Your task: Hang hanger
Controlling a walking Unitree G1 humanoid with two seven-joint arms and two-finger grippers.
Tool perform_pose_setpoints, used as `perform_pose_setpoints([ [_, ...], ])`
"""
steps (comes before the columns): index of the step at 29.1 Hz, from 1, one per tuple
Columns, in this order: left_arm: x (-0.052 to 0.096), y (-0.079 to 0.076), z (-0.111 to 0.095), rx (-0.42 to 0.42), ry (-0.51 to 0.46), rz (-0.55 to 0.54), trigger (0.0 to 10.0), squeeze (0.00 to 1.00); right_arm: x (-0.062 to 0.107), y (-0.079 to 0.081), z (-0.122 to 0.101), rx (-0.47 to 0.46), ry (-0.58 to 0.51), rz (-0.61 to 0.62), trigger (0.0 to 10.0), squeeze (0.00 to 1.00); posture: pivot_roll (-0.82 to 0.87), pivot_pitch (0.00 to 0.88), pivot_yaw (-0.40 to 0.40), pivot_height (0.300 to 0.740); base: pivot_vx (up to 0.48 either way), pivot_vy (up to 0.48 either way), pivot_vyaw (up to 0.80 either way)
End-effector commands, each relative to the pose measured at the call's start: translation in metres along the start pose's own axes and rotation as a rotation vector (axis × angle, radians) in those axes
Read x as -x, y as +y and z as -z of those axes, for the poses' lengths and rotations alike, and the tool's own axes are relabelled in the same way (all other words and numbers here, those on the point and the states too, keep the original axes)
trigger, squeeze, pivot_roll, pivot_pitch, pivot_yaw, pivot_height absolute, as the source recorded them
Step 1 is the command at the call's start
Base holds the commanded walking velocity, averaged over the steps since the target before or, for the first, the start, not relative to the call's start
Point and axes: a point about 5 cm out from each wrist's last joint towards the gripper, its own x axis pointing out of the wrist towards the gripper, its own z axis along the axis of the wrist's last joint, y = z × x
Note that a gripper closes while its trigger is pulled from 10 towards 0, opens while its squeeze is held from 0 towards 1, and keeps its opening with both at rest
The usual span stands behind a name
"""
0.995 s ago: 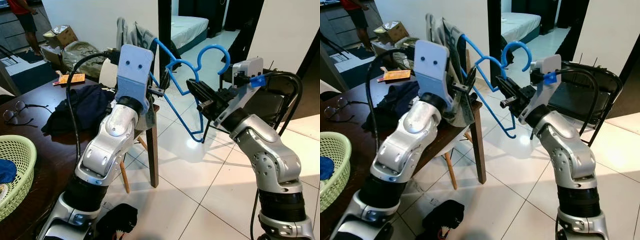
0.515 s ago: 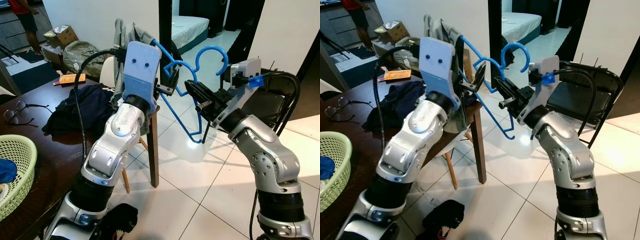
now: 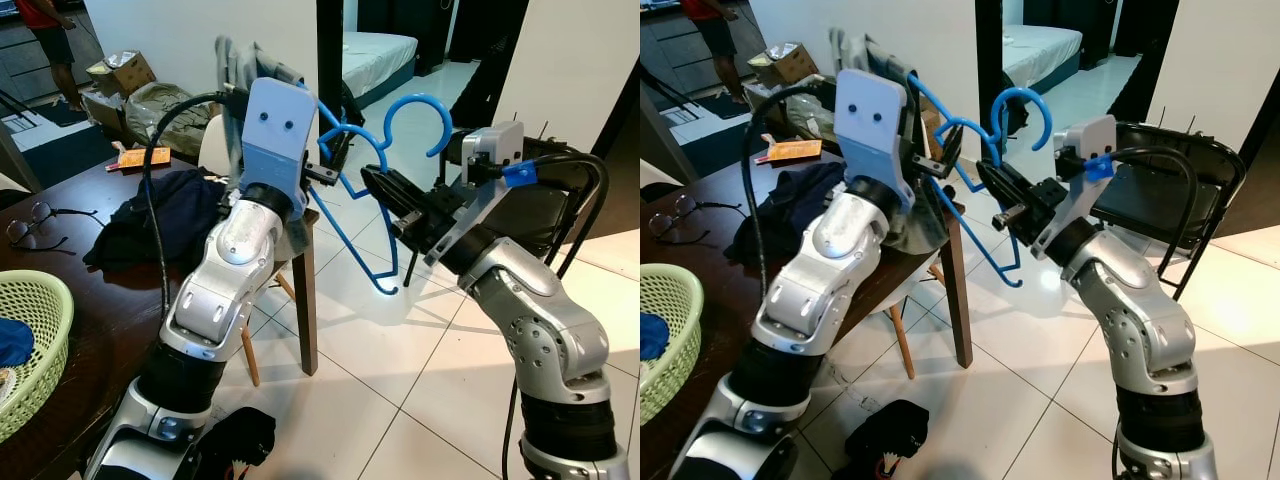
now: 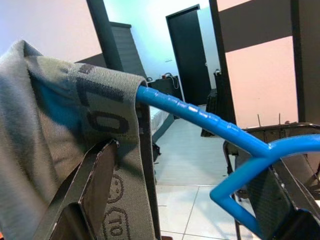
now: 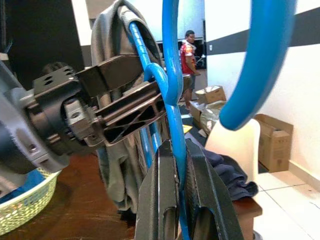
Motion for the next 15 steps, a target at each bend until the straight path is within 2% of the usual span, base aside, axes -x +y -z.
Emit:
perform_pose_setpoints([
  [1,-0.002,0.015,-0.005,-0.023,-0.03,-0.064,10.0,0.0,0.002,0.003,0.003,-0.01,0.015,-0.019,10.0,0.0,0.01,0.033,0.046,0.735,0.0,0.0,0.0],
  [8,-0.002,0.013,-0.007,-0.008,-0.04,-0.053,10.0,0.0,0.003,0.0,0.006,0.003,0.035,0.009,10.0,0.0,0.01,0.032,0.046,0.735,0.0,0.0,0.0],
  [12,-0.001,0.009,-0.006,0.004,-0.037,-0.027,10.0,0.0,0.003,-0.005,0.007,0.015,0.046,0.044,10.0,0.0,0.01,0.034,0.044,0.735,0.0,0.0,0.0],
  [13,0.001,0.001,-0.006,0.045,-0.033,0.009,10.0,0.0,0.002,-0.014,0.009,0.03,0.066,0.101,10.0,0.0,0.02,0.038,0.041,0.735,0.0,0.0,0.0],
  [15,0.001,0.001,-0.006,0.045,-0.033,0.009,10.0,0.0,0.002,-0.014,0.009,0.03,0.066,0.101,10.0,0.0,0.02,0.038,0.041,0.735,0.0,0.0,0.0],
])
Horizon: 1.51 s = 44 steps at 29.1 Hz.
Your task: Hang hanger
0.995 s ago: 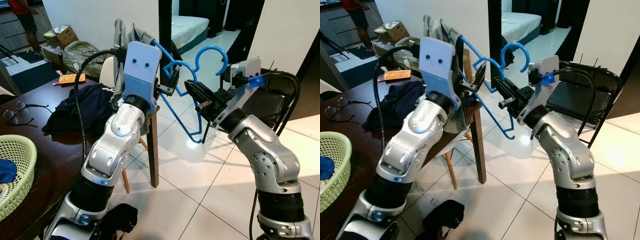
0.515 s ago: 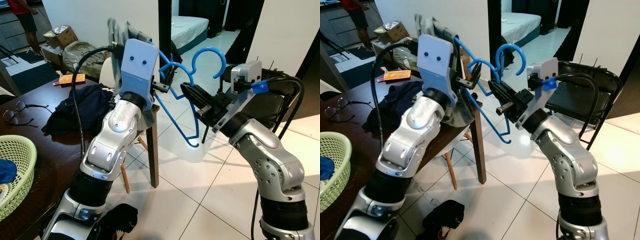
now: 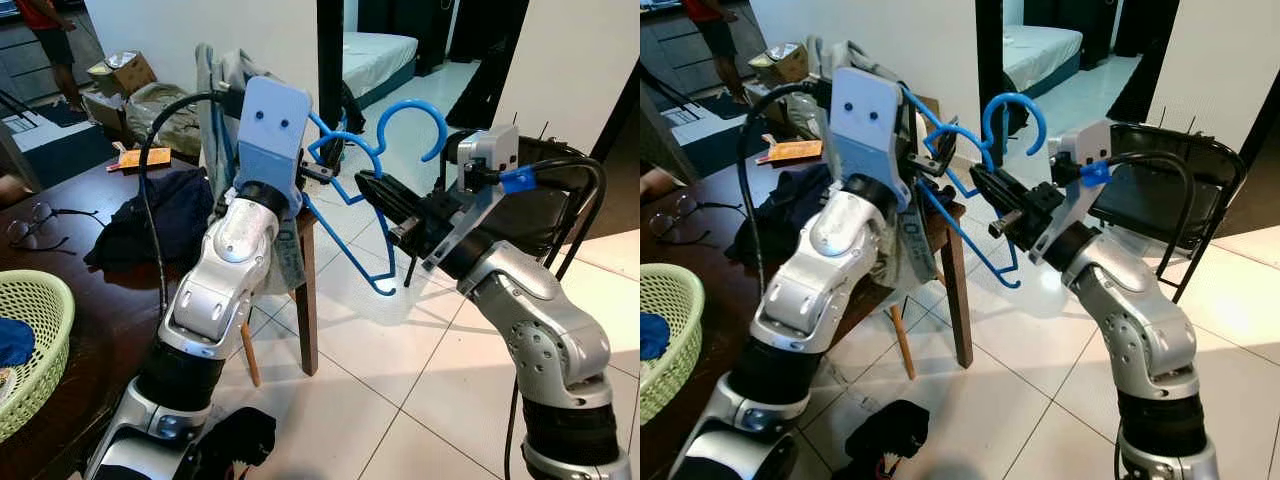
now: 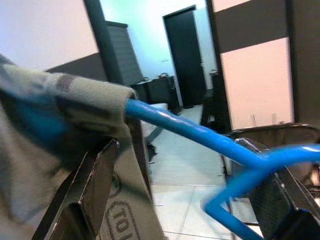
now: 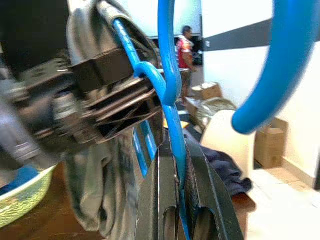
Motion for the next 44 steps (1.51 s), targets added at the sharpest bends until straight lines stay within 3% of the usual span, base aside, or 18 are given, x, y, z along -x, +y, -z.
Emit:
perform_pose_setpoints([
  [1,0.001,0.006,-0.006,0.017,-0.036,-0.017,10.0,0.0,0.002,-0.007,0.007,-0.003,0.04,0.048,10.0,0.0,0.02,0.038,0.041,0.735,0.0,0.0,0.0],
  [4,0.004,-0.005,-0.007,0.079,-0.03,0.052,10.0,0.0,0.001,-0.019,0.012,0.017,0.08,0.131,10.0,0.0,0.02,0.041,0.039,0.735,0.0,0.0,0.0],
  [16,0.016,-0.011,0.001,0.084,0.02,0.106,10.0,0.0,0.0,-0.033,0.011,0.023,0.084,0.216,10.0,0.0,0.02,0.047,0.036,0.735,0.0,0.0,0.0],
  [26,0.013,0.005,0.009,0.021,0.049,0.02,10.0,0.0,0.003,-0.028,0.001,0.006,0.016,0.167,10.0,0.0,0.02,0.05,0.042,0.735,0.0,0.0,0.0],
  [44,0.009,0.02,0.006,-0.006,0.036,-0.055,10.0,0.0,0.004,-0.006,-0.005,-0.024,-0.03,0.001,10.0,0.0,0.02,0.047,0.045,0.735,0.0,0.0,0.0],
])
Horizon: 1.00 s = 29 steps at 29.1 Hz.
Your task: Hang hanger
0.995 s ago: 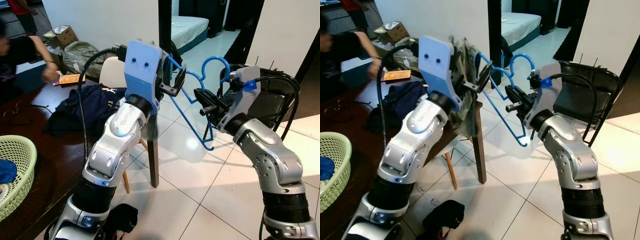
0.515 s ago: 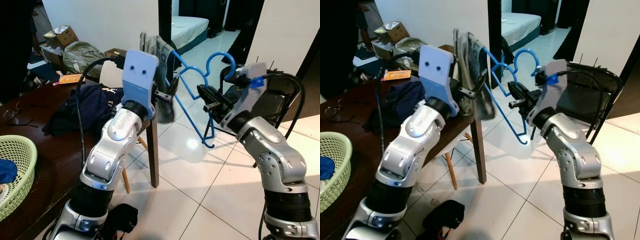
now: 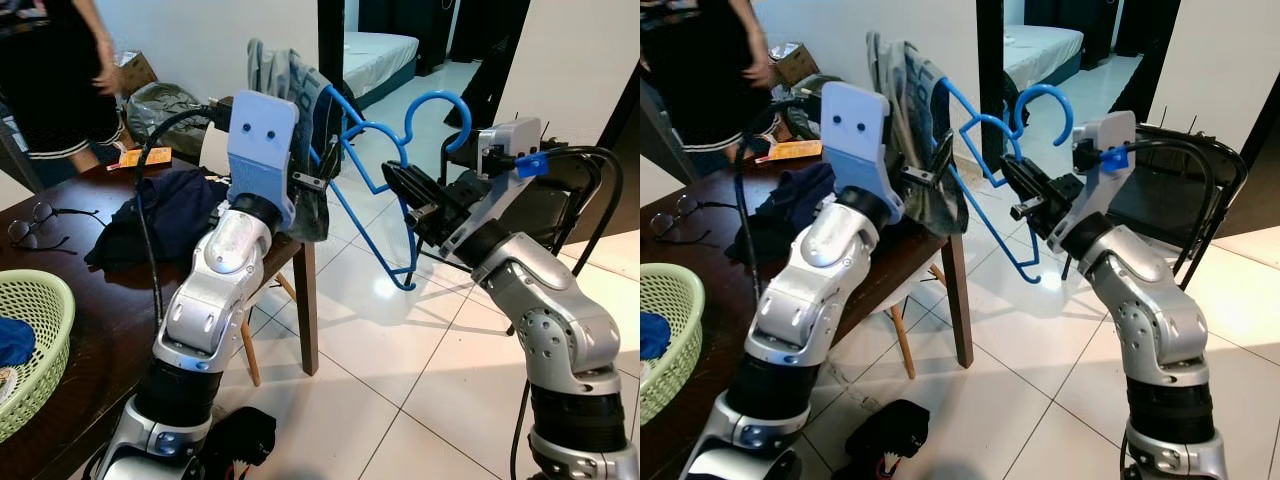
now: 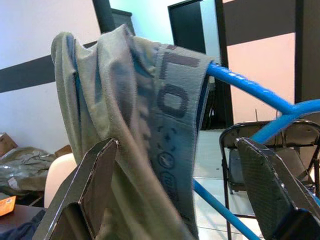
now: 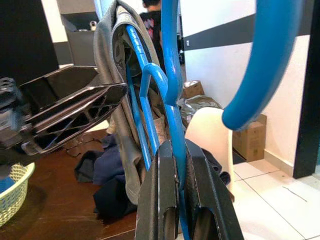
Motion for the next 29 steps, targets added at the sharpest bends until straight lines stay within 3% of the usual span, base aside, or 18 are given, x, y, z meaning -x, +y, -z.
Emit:
perform_pose_setpoints([
  [1,-0.0012,0.0063,-0.0016,-0.027,-0.009,-0.019,10.0,0.0,-0.0015,0.0098,-0.0034,-0.006,-0.019,-0.055,10.0,0.0,0.02,0.047,0.045,0.735,0.0,0.0,0.0],
  [10,-0.0044,0.0133,-0.0042,-0.041,-0.025,-0.047,10.0,0.0,0.0008,0.0154,-0.0044,-0.013,-0.023,-0.099,10.0,0.0,0.01,0.04,0.048,0.735,0.0,0.0,0.0],
  [11,-0.0045,0.0129,-0.0045,-0.036,-0.028,-0.038,8.7,0.0,0.001,0.0159,-0.0047,-0.014,-0.024,-0.102,10.0,0.0,0.01,0.037,0.049,0.735,0.0,0.0,0.0],
  [12,-0.0042,0.0122,-0.0051,-0.027,-0.035,-0.03,0.0,0.0,0.0012,0.0165,-0.0051,-0.015,-0.026,-0.106,10.0,0.0,0.01,0.037,0.049,0.735,0.0,0.0,0.0],
  [29,-0.0041,0.0091,-0.0082,-0.014,-0.054,-0.003,0.0,0.0,-0.0007,0.0148,0.0012,0.0,0.002,-0.063,10.0,0.0,0.01,0.035,0.051,0.735,0.0,0.0,0.0],
])
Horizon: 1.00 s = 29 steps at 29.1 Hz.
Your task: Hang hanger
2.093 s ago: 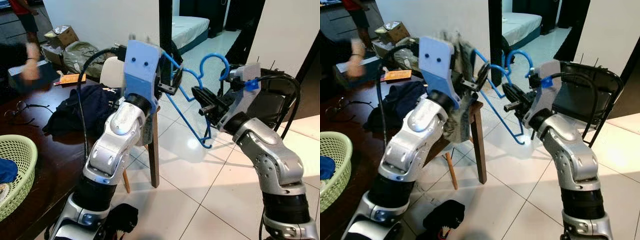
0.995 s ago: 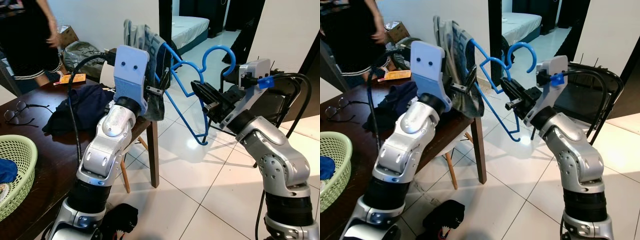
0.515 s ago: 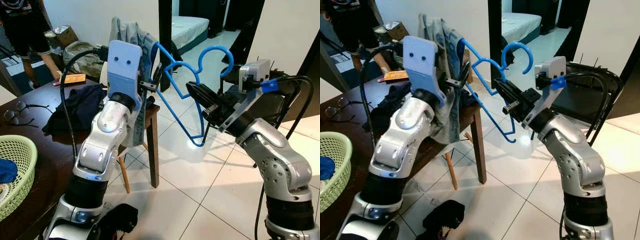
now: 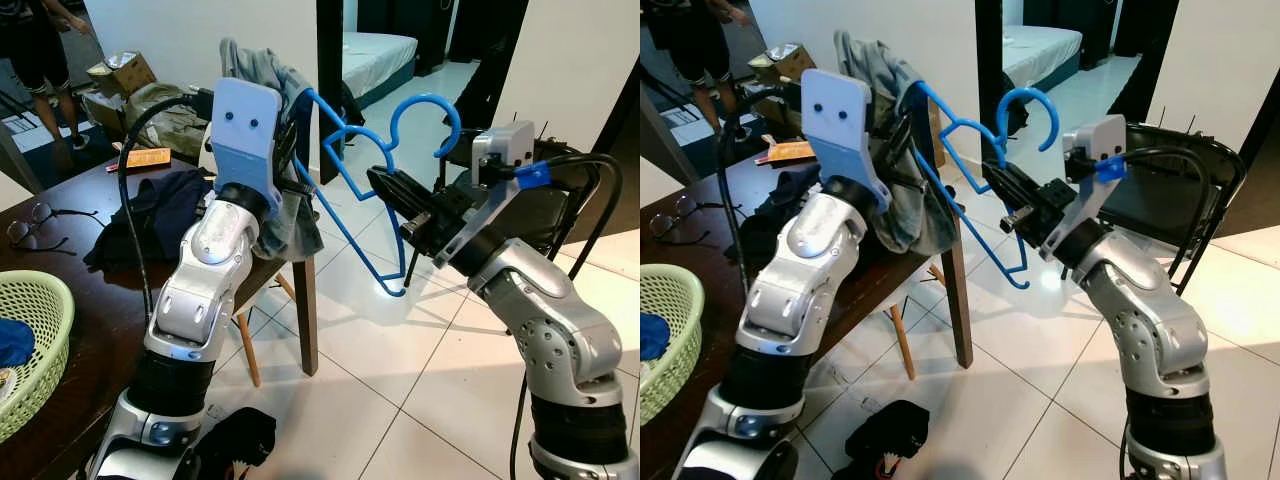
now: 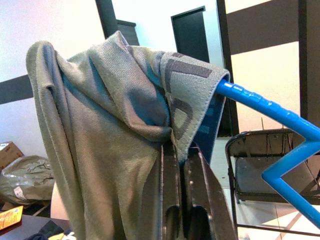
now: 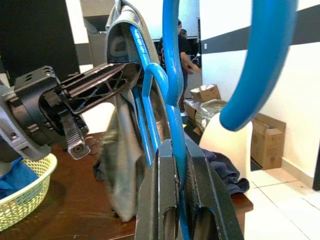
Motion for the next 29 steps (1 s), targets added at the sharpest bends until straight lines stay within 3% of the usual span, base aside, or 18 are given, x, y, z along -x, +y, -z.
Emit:
perform_pose_setpoints([
  [1,-0.001,0.001,-0.002,0.0,-0.012,0.0,0.0,0.0,-0.002,0.001,0.004,-0.002,0.009,0.011,10.0,0.0,0.01,0.035,0.051,0.735,0.0,0.0,0.0],
  [7,-0.001,-0.003,-0.003,0.01,-0.011,0.018,0.0,0.0,-0.009,0.002,0.013,0.005,0.05,0.049,10.0,0.0,0.02,0.041,0.046,0.735,0.0,0.0,0.0],
  [15,0.002,-0.021,-0.005,0.065,-0.007,0.108,0.0,0.0,-0.016,0.006,0.029,0.04,0.142,0.054,10.0,0.0,0.03,0.046,0.039,0.735,0.0,0.0,0.0],
  [23,0.004,-0.028,-0.004,0.096,0.002,0.142,0.0,0.0,-0.018,0.003,0.029,0.006,0.124,0.091,10.0,0.0,0.03,0.048,0.041,0.735,0.0,0.0,0.0],
  [28,0.011,-0.048,-0.004,0.205,0.031,0.29,0.0,0.0,-0.018,-0.01,0.026,-0.035,0.092,0.18,10.0,0.0,0.03,0.05,0.041,0.735,0.0,0.0,0.0],
  [29,0.016,-0.057,-0.003,0.239,0.05,0.36,0.0,0.0,-0.018,-0.012,0.025,-0.05,0.078,0.199,10.0,0.0,0.03,0.05,0.041,0.735,0.0,0.0,0.0],
])
